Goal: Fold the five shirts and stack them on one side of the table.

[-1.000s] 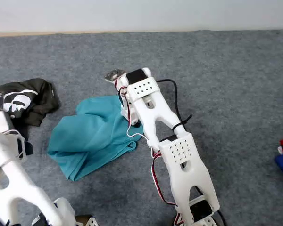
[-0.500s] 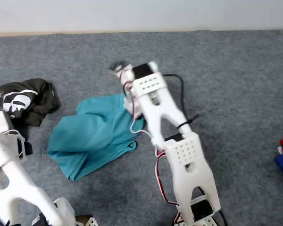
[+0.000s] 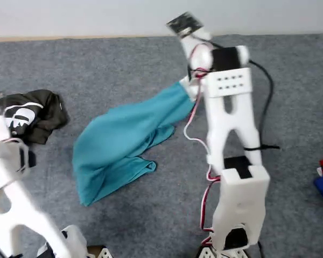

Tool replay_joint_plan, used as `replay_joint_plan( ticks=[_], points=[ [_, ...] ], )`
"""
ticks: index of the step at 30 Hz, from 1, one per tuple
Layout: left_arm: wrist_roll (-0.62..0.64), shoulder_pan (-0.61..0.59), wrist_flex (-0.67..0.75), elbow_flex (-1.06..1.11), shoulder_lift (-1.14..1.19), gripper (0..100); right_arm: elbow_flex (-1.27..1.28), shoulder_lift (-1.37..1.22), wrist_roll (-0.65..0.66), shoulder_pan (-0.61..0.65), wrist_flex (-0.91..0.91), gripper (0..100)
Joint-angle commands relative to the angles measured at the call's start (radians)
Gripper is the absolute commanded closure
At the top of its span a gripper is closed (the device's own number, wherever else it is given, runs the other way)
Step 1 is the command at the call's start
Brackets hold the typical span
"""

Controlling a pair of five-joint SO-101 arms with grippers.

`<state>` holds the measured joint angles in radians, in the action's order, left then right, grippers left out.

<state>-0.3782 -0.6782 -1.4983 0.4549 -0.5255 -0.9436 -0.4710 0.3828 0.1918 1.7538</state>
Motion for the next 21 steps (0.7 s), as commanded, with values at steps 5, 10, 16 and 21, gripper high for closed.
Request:
replay_joint_plan(
  ticks=[5, 10, 16, 21],
  points=[
    [0.077, 0.301, -0.083, -0.097, -0.029, 80, -0.011, 0.102, 0.014, -0.197, 0.041, 98.7],
    [0.078, 0.505, -0.083, -0.093, -0.021, 80, -0.015, 0.108, 0.014, -0.349, 0.039, 98.7],
    [0.078, 0.756, -0.077, -0.091, -0.012, 80, -0.011, 0.194, 0.015, -0.427, 0.041, 98.7],
    [0.101, 0.895, -0.083, -0.099, 0.103, 80, -0.012, 0.323, 0.063, -0.407, 0.041, 98.7]
  ],
)
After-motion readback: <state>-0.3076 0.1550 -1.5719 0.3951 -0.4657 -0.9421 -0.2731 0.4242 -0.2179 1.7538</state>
